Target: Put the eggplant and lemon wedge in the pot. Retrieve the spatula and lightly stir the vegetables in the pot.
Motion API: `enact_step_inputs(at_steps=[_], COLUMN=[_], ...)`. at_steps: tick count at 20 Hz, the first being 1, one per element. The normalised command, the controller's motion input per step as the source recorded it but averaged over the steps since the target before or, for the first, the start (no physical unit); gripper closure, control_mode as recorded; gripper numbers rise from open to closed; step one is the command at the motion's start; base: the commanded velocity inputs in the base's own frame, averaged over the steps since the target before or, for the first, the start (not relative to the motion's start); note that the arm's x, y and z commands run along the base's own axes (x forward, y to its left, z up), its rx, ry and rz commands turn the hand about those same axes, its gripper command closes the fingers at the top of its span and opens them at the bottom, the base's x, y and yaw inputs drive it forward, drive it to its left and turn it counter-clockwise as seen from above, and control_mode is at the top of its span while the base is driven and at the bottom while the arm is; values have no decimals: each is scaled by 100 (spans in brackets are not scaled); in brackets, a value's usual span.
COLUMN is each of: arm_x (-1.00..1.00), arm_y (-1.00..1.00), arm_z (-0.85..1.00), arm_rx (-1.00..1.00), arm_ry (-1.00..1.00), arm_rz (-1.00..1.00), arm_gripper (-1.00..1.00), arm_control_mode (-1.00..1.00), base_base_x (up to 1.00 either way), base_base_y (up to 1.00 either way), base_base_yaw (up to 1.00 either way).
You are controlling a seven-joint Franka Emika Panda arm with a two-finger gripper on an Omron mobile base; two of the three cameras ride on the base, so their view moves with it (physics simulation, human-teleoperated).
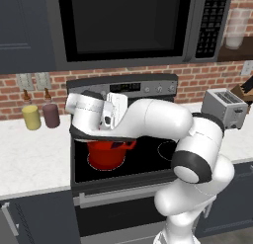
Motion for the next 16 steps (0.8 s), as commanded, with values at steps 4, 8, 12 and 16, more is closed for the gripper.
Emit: enact_step_inputs(at_steps=[4, 8, 12, 16], arm_x=[6, 13, 18, 11], arm_y=[1, 4, 9, 21], arm_z=[-5, 0, -9, -31], arm_rx=[0, 2, 7, 6], arm_ry=[0, 0, 0, 0], arm_rz=[0, 0, 0, 0], arm_gripper=[100, 100, 100, 100], arm_control_mode=[-100, -100, -100, -100], base_base_x=[0, 0, 0, 0], base_base_y=[0, 0, 0, 0], base_base_yaw=[0, 0, 0, 0])
